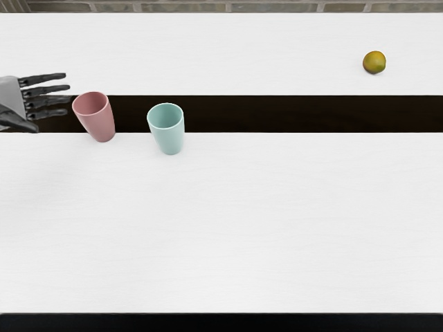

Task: Pick up cup and place in cup with left hand

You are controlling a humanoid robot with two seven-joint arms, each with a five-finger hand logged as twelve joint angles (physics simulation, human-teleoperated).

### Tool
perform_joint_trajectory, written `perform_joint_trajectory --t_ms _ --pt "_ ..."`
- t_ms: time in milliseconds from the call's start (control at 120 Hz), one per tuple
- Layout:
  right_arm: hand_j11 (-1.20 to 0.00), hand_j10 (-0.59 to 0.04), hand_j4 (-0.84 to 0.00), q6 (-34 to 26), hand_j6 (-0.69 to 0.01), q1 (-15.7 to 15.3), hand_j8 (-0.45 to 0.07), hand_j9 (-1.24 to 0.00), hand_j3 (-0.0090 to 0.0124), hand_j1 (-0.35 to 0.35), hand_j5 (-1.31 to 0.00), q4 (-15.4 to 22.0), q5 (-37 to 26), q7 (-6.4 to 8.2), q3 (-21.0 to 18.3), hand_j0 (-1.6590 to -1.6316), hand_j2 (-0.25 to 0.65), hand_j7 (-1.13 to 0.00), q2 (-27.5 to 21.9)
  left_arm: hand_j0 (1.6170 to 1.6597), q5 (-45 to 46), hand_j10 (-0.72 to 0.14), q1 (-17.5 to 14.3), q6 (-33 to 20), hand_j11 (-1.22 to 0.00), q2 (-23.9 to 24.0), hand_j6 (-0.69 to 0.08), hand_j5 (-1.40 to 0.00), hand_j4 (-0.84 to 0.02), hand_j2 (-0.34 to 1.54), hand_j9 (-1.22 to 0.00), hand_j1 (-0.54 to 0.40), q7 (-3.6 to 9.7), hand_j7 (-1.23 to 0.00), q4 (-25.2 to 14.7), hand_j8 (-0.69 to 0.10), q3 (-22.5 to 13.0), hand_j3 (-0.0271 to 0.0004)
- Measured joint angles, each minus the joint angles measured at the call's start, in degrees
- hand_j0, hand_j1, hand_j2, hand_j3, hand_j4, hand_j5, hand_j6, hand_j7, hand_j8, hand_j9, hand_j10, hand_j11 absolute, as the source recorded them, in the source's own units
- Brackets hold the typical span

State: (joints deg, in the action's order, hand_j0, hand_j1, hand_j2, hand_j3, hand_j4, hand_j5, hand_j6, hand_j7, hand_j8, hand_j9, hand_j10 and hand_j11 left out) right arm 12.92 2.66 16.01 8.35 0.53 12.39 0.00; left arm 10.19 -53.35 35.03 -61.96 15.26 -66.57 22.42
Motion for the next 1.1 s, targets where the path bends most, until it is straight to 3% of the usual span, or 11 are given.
perform_joint_trajectory --t_ms 100,133,175,250,308,375,450,508,667,908,1100 --pt "0.0 0.0 0.0 0.0 0.001 -0.26 0.001 0.0 0.0 -0.349 0.0 0.0 0.01 0.01 0.0 -1.6581 0.0 0.0 0.0 1.6581 -0.09 0.002 -0.51 0.0 0.0 0.81 0.003 0.0 0.003 0.0 0.0 0.349 1.09 0.0 0.26 0.003 -0.05 0.0" --pt "0.0 0.0 0.0 0.0 0.001 -0.37 0.001 0.0 0.0 -0.349 0.0 0.0 0.01 0.01 -0.02 -1.6581 0.0 0.0 0.0 1.6581 -0.1 0.002 -0.74 0.0 0.0 1.24 0.003 0.0 0.003 0.0 0.0 0.349 3.17 0.0 0.3 0.003 -0.04 0.0" --pt "0.0 0.0 0.0 0.0 0.001 -0.54 0.001 0.0 0.0 -0.349 0.0 0.0 0.01 0.01 -0.07 -1.6581 0.0 0.0 0.0 1.6581 -0.14 0.002 -2.03 0.01 0.0 2.45 0.003 0.0 0.003 0.0 0.0 0.349 7.16 0.0 0.33 0.003 0.05 0.0" --pt "0.0 0.0 0.0 0.0 0.001 -0.66 0.0 0.0 0.0 -0.349 0.0 -0.01 0.0 0.0 -0.1 -1.6581 0.0 0.0 0.0 1.6581 -1.86 0.003 -7.74 0.03 0.0 5.28 0.004 0.0 0.003 0.0 0.0 0.349 13.5 0.0 0.29 0.003 0.03 0.0" --pt "0.0 0.0 0.0 0.0 0.001 -0.73 0.001 0.0 0.0 -0.349 0.0 -0.01 0.0 0.0 -0.11 -1.6581 0.0 0.0 0.0 1.6581 -7.55 0.002 -12.81 0.01 0.0 8.97 0.003 0.0 0.002 0.0 0.0 0.349 16.18 0.0 0.11 0.002 0.01 0.0" --pt "0.0 0.0 0.0 0.0 0.001 -0.77 0.001 0.0 0.0 -0.349 0.0 -0.01 0.0 0.0 -0.12 -1.6581 0.0 0.0 0.0 1.6581 -15.59 0.001 -17.23 0.01 0.0 10.99 0.002 0.0 0.001 0.0 0.0 0.349 17.86 0.0 -1.11 0.001 -0.06 0.0" --pt "0.0 0.0 0.0 0.0 0.001 -0.79 0.0 0.0 0.0 -0.349 0.0 -0.01 0.0 0.0 -0.13 -1.6581 0.0 0.0 0.0 1.6581 -24.88 0.001 -20.88 0.0 0.0 15.63 0.001 0.0 0.001 0.0 0.0 0.349 18.83 0.0 -2.81 0.001 -0.19 0.0" --pt "0.0 0.0 0.0 0.0 0.001 -0.8 0.001 0.0 0.0 -0.349 0.0 -0.01 0.0 0.0 -0.13 -1.6581 0.0 0.0 0.0 1.6581 -32.63 0.0 -21.68 -0.51 0.0 20.11 0.0 0.0 0.0 0.0 0.0 0.349 19.22 0.0 -3.49 0.0 -0.29 0.0" --pt "0.0 0.0 0.0 0.0 0.001 -0.81 0.0 0.0 0.0 -0.349 0.0 -0.01 0.0 0.0 -0.14 -1.6581 0.0 0.0 0.0 1.6581 -50.66 -0.001 -22.89 -13.53 0.0 26.29 -0.002 0.0 -0.001 0.0 0.0 0.349 19.63 0.0 -4.03 -0.001 -0.52 0.0" --pt "0.0 0.0 0.0 0.0 0.001 -0.82 0.001 0.0 0.0 -0.349 0.0 -0.01 0.0 0.0 -0.14 -1.6581 0.0 0.0 0.0 1.6581 -62.01 -0.002 -22.2 -26.48 0.0 36.19 -0.003 0.0 -0.002 0.0 0.0 0.349 19.73 0.0 -3.29 -0.003 -6.01 0.0" --pt "0.0 0.0 0.0 0.0 0.001 -0.82 0.0 0.0 0.0 -0.349 0.0 -0.01 0.0 0.0 -0.14 -1.6581 0.0 0.0 0.0 1.6581 -64.39 -0.002 -19.69 -30.0 0.0 40.46 -0.004 0.0 -0.003 0.0 0.0 0.349 19.74 0.0 0.21 -0.003 -8.06 0.0"
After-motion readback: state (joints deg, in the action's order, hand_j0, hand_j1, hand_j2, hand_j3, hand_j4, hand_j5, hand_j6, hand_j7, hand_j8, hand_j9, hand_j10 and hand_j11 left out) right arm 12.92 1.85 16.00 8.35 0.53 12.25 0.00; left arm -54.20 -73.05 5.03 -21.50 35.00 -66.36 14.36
